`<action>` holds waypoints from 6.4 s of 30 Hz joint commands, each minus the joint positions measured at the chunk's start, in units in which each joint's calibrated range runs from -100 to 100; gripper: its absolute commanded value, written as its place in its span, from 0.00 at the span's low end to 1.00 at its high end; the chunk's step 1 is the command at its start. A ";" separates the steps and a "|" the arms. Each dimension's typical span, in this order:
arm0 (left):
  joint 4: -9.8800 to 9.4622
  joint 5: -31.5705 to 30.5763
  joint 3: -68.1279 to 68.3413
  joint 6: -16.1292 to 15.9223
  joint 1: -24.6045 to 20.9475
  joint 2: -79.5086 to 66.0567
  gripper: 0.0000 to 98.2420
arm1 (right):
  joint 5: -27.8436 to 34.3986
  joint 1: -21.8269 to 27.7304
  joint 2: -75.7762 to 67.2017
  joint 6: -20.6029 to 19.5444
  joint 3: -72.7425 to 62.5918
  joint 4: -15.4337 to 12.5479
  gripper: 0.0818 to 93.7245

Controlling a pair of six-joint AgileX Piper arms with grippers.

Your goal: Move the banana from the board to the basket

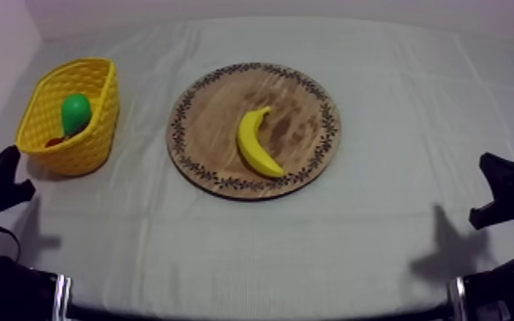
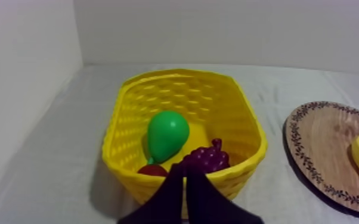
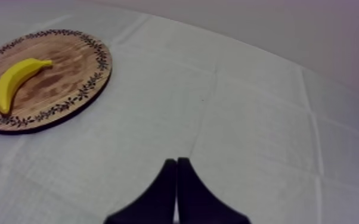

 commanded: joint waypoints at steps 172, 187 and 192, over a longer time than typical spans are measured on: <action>-10.23 57.30 -109.03 28.57 35.57 119.54 0.84 | 0.03 0.00 0.00 0.01 -0.03 0.01 0.00; -5.84 56.98 -105.99 28.33 35.45 128.68 0.82 | 0.03 0.00 0.00 0.01 -0.03 0.01 0.00; -4.15 56.68 -106.53 28.06 35.39 131.75 0.81 | 0.03 0.00 0.00 0.01 -0.03 0.01 0.00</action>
